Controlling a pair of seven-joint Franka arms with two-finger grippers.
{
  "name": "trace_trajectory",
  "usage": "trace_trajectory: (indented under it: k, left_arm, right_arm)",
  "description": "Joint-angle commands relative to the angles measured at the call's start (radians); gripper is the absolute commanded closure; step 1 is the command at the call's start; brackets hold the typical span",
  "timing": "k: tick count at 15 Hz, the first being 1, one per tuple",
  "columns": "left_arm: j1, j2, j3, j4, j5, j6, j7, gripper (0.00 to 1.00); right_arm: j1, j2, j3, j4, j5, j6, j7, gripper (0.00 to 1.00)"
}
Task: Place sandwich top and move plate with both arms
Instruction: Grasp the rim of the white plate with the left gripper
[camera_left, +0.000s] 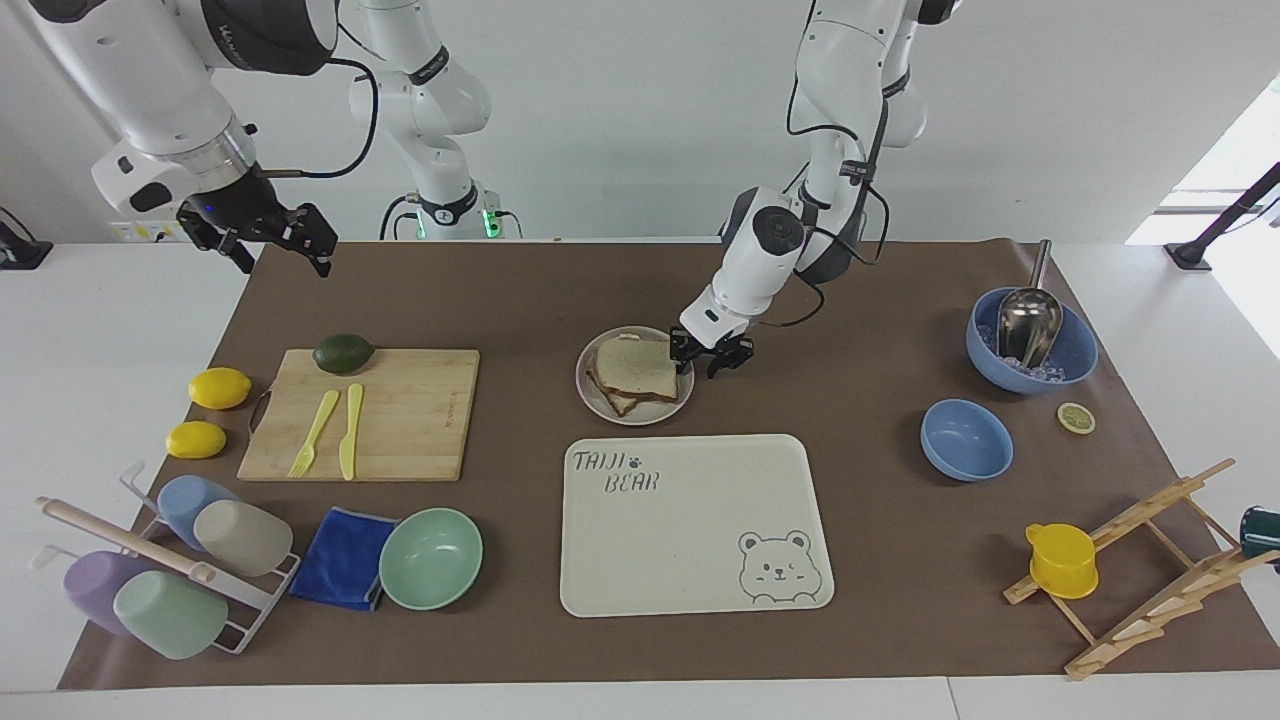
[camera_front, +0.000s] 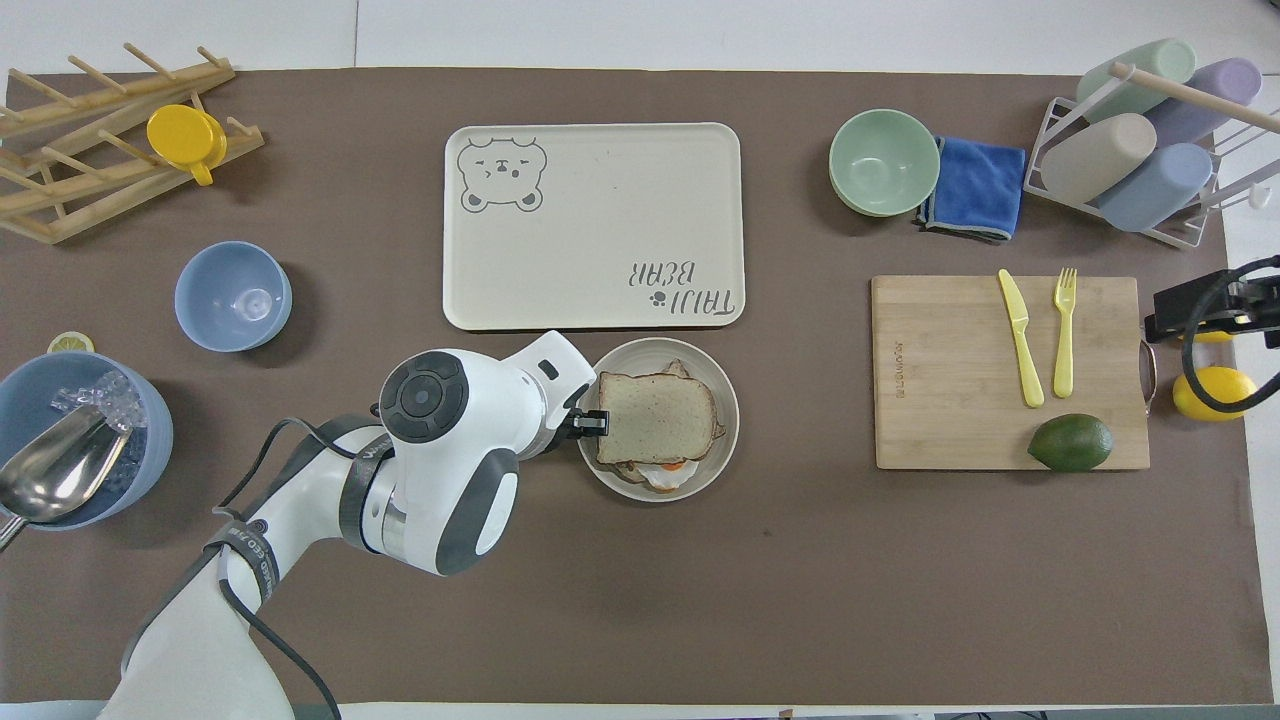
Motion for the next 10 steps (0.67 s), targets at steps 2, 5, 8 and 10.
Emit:
trace_trajectory:
  k: [2, 5, 8, 10]
  left_arm:
    - [-0.018, 0.007, 0.014, -0.002, -0.025, 0.028, -0.002, 0.78]
    - [-0.018, 0.007, 0.014, -0.002, -0.025, 0.028, -0.002, 0.98]
    - [-0.018, 0.007, 0.014, -0.002, -0.031, 0.028, -0.002, 1.0]
    - [-0.015, 0.007, 0.014, 0.0, -0.042, 0.026, -0.002, 1.0]
  right_arm:
    - [0.025, 0.026, -0.048, 0.051, 0.018, -0.027, -0.013, 0.0]
    - [0.028, 0.02, -0.044, 0.035, 0.037, -0.018, -0.014, 0.0]
    - [0.031, 0.02, -0.039, 0.028, 0.025, -0.022, -0.014, 0.0]
    - [0.022, 0.018, -0.041, 0.027, 0.034, -0.025, -0.01, 0.0]
